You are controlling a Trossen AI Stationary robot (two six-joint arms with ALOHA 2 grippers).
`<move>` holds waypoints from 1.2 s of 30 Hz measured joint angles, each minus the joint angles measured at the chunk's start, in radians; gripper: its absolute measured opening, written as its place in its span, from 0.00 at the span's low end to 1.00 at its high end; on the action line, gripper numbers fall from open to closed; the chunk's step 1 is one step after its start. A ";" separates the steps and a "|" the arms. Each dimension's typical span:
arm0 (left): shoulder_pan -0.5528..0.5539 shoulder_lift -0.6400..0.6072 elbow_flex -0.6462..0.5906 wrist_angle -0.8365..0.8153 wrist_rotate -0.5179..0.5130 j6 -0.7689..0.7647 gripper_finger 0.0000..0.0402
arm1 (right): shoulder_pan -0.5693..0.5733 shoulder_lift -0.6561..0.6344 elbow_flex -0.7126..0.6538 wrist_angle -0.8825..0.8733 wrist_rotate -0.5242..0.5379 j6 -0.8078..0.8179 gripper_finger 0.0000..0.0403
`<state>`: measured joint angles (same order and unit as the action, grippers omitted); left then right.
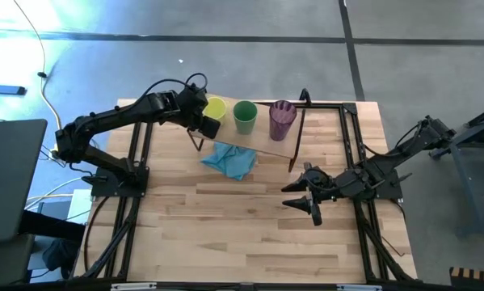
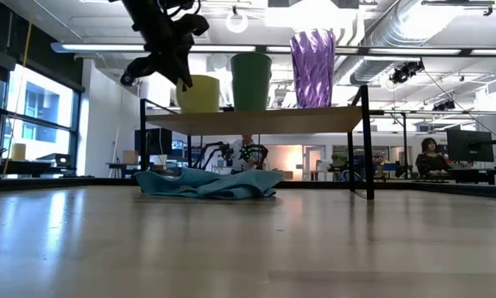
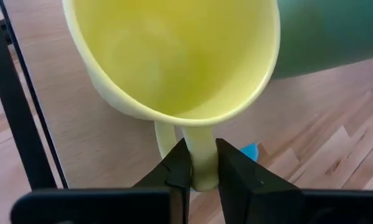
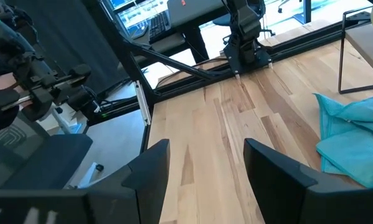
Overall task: Stack small to large cups/mugs on shelf
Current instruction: Put the yellow mug on the shelf
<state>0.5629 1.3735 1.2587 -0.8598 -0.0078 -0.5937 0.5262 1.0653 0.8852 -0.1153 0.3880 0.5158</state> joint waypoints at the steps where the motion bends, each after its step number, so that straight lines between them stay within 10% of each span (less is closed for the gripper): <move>1: 0.000 0.000 0.000 0.001 0.000 0.004 0.09 | 0.000 0.000 0.000 0.000 0.000 0.000 0.49; 13: 0.000 0.000 0.000 0.004 -0.003 0.011 0.33 | 0.000 0.000 0.000 0.000 0.000 0.000 0.49; 36: 0.000 -0.049 0.002 -0.030 -0.043 0.032 0.23 | -0.001 0.000 0.000 0.000 0.002 -0.021 0.49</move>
<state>0.5632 1.3247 1.2608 -0.8902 -0.0511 -0.5613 0.5251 1.0653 0.8852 -0.1150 0.3896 0.4946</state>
